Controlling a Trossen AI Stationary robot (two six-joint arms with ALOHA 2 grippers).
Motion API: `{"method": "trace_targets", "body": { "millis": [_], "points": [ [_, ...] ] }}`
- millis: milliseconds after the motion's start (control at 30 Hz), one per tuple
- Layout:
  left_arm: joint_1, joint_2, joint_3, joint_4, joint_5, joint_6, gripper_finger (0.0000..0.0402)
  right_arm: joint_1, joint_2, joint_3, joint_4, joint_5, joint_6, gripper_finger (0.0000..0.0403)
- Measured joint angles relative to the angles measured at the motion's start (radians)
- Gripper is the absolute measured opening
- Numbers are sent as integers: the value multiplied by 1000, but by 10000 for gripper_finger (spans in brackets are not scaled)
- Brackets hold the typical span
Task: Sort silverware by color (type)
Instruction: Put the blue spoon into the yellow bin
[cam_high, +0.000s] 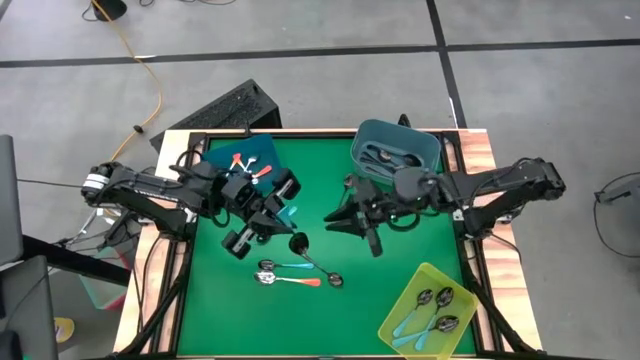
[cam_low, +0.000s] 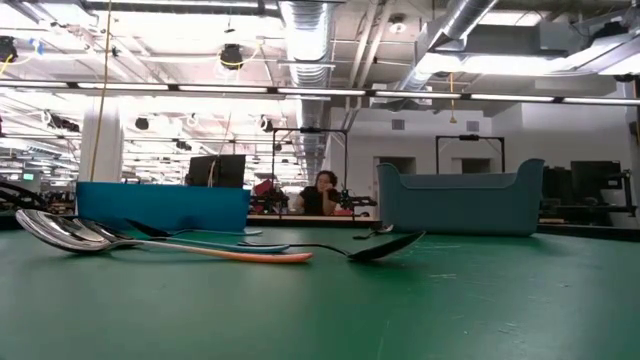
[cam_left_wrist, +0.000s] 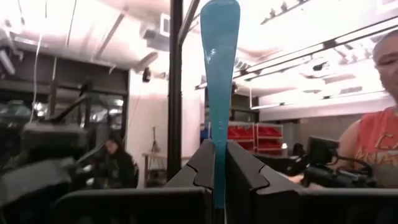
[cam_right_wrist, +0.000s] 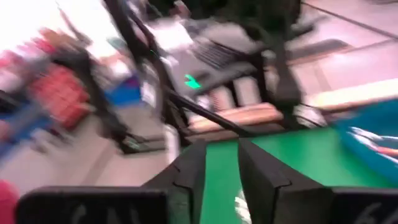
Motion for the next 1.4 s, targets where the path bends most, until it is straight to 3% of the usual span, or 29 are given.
{"method": "trace_targets", "body": {
  "millis": [133, 333, 433, 967, 1400],
  "points": [
    [-7, -15, 0, 0, 35, 28, 0, -12, -3, -1, 125, -113, 67, 149],
    [-12, 2, 0, -2, 14, 83, 0, -9, 19, -2, 221, -126, 81, 232],
    [-12, 8, 0, -8, 10, 86, 0, -9, 47, 1, 245, -131, 100, 254],
    [-10, 36, 0, 3, 11, 70, 0, -11, 127, -1, 395, -244, 151, 258],
    [11, 91, 0, 95, 39, -2, 0, -2, 130, -2, 337, -277, 176, 239]
  ]
}}
